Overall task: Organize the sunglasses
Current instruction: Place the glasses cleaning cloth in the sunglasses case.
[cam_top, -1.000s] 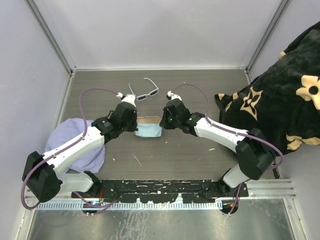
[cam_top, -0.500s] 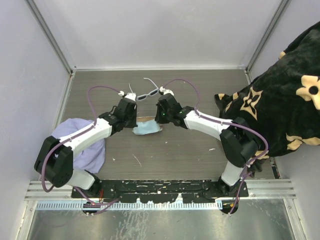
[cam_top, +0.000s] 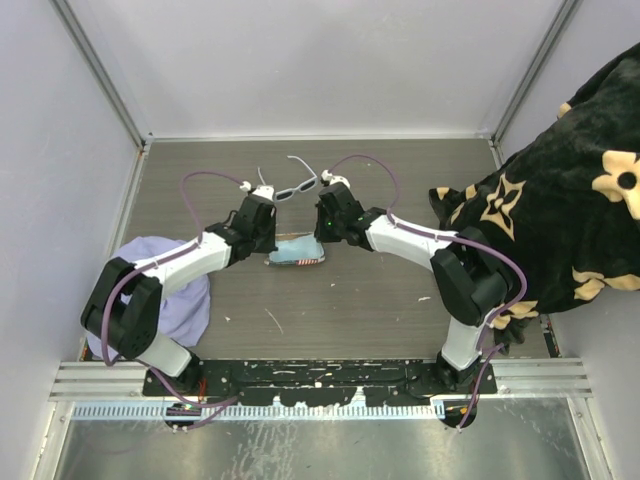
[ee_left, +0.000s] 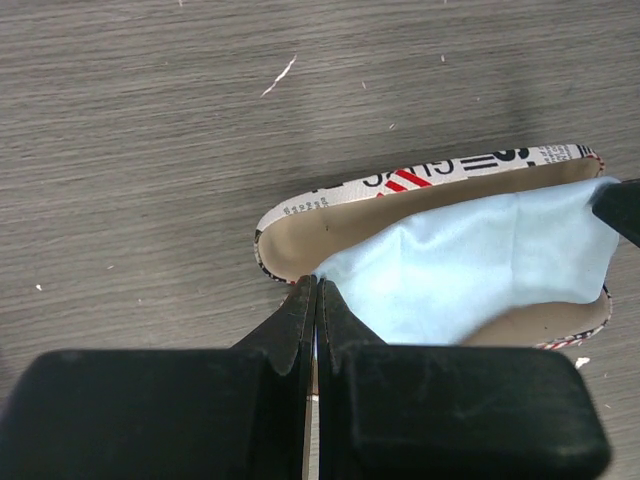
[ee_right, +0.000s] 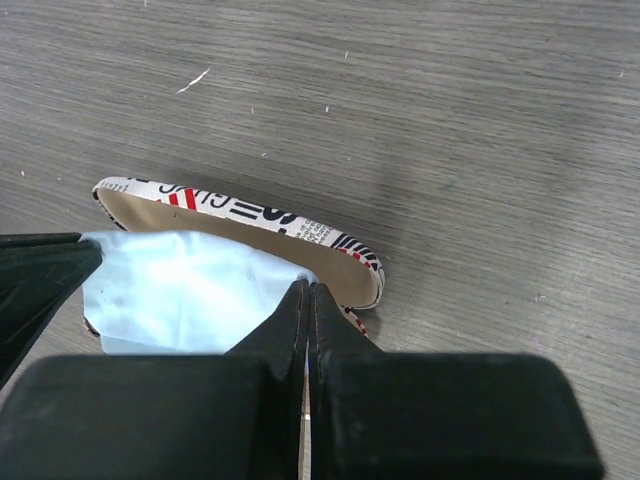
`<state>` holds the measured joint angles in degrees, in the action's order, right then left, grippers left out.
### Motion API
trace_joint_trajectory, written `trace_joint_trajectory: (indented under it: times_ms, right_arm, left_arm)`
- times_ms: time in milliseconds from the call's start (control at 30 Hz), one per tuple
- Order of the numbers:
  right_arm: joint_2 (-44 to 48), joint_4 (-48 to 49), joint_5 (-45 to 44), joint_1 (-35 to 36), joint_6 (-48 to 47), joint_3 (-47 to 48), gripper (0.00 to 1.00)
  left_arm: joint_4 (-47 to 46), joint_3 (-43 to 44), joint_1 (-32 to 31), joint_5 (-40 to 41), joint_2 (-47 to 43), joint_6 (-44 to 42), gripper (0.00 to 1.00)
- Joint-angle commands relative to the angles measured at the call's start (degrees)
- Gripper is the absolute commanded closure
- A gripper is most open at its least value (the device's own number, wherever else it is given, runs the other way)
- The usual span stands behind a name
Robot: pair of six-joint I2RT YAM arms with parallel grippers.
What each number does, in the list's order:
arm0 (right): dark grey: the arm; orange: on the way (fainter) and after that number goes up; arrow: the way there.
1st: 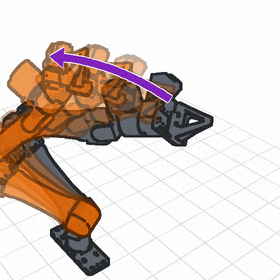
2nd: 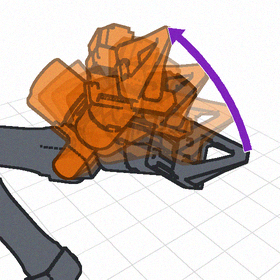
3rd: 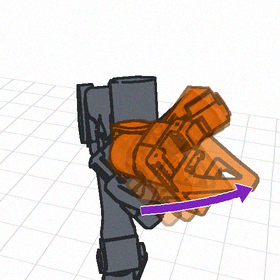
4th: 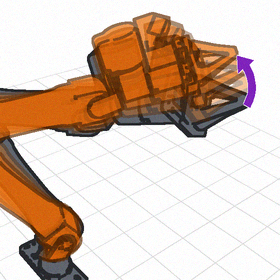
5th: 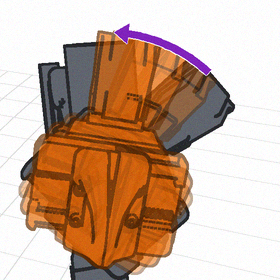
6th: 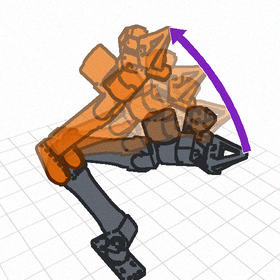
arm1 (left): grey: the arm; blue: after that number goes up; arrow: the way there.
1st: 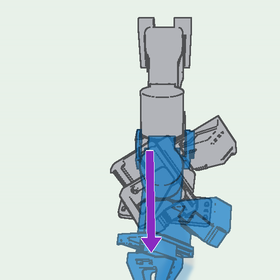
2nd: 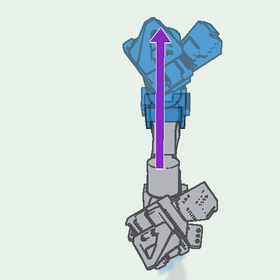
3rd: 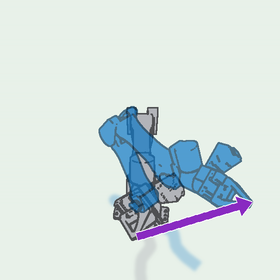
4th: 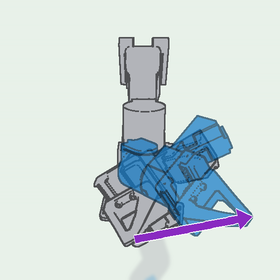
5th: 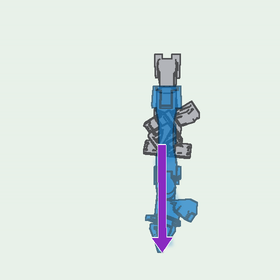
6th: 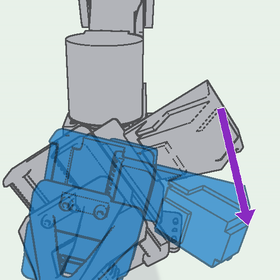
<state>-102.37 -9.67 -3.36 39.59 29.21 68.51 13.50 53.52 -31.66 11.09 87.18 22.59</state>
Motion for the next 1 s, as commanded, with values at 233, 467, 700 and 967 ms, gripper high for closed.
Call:
trace_joint_trajectory:
  times_ms: [233,467,700,967]
  right_arm:
    - [-0.71,2.44,-0.71,-0.55,-1.24,3.00,1.00]
    - [-1.42,2.51,-0.34,-0.83,-1.25,3.03,1.00]
    - [-1.71,2.45,-0.52,-0.97,-1.26,3.01,1.00]
    - [-1.78,2.37,-0.56,-1.01,-1.28,2.79,1.00]
  left_arm:
    - [-5.46,2.01,1.59,0.45,1.86,-1.41,1.00]
    - [-6.40,2.38,2.03,0.55,3.41,-1.89,1.00]
    - [-6.81,2.64,2.37,1.01,3.68,-2.02,1.00]
    - [-6.91,3.69,2.65,1.04,4.62,-2.23,1.00]
